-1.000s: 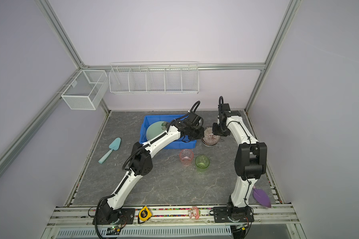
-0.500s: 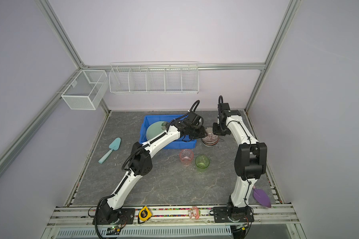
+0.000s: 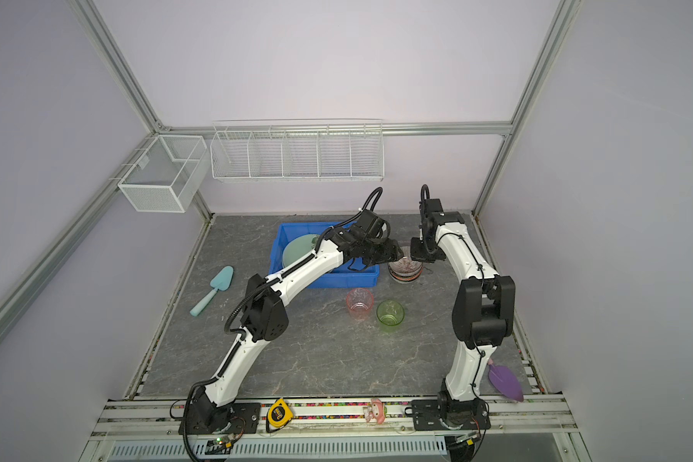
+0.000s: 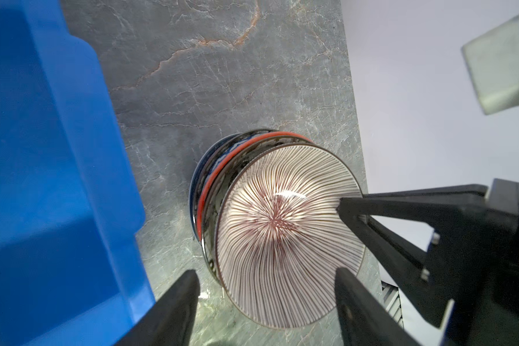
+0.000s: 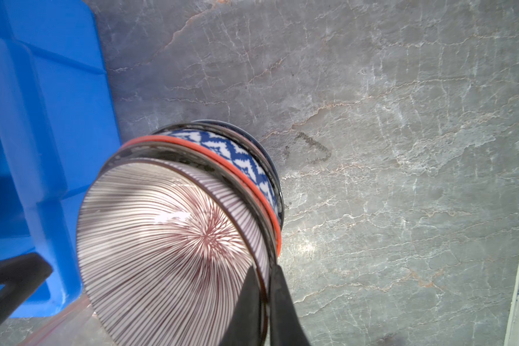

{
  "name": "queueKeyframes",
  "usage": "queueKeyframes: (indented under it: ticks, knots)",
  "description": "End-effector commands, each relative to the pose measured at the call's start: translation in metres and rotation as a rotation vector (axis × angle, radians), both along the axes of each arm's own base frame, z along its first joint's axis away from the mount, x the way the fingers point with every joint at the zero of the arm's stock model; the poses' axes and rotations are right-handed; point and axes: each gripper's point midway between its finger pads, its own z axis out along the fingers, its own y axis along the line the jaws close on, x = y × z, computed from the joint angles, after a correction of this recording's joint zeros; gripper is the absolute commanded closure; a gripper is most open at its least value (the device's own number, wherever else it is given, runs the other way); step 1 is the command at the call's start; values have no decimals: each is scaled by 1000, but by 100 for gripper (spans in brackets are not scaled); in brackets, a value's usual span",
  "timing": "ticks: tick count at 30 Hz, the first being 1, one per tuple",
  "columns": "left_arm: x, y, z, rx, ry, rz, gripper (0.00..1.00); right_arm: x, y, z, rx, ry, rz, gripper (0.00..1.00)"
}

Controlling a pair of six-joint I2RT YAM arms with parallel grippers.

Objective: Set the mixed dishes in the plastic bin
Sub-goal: 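Tilt and lift the bowl stack with both grippers, then carry the separated striped bowl over the bin with both grippers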

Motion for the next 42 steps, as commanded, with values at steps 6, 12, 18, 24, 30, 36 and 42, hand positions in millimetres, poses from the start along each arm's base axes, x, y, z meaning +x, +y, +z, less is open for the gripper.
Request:
queueKeyframes:
  ticks: [6, 12, 18, 24, 30, 36, 42]
  knots:
    - [-1, 23, 24, 37, -49, 5, 26, 1, 2, 45, 2, -106, 15, 93]
    - [-5, 27, 32, 40, -46, -4, 26, -2, 7, 60, 24, -128, 32, 93]
    - [-9, 37, 43, 63, -64, -6, 26, -10, 23, 80, 70, -149, 79, 93]
    - [-8, 54, 59, 85, -88, 15, 26, -17, 43, 94, 122, -168, 121, 93]
    - [-6, 73, 70, 114, -119, 36, 30, -19, 70, 103, 135, -186, 170, 93]
    - [-4, 100, 63, 220, -148, 72, 39, -15, 98, 106, 167, -193, 213, 93]
    - [-2, 127, 57, 261, -113, 108, 51, -11, 124, 107, 189, -192, 252, 93]
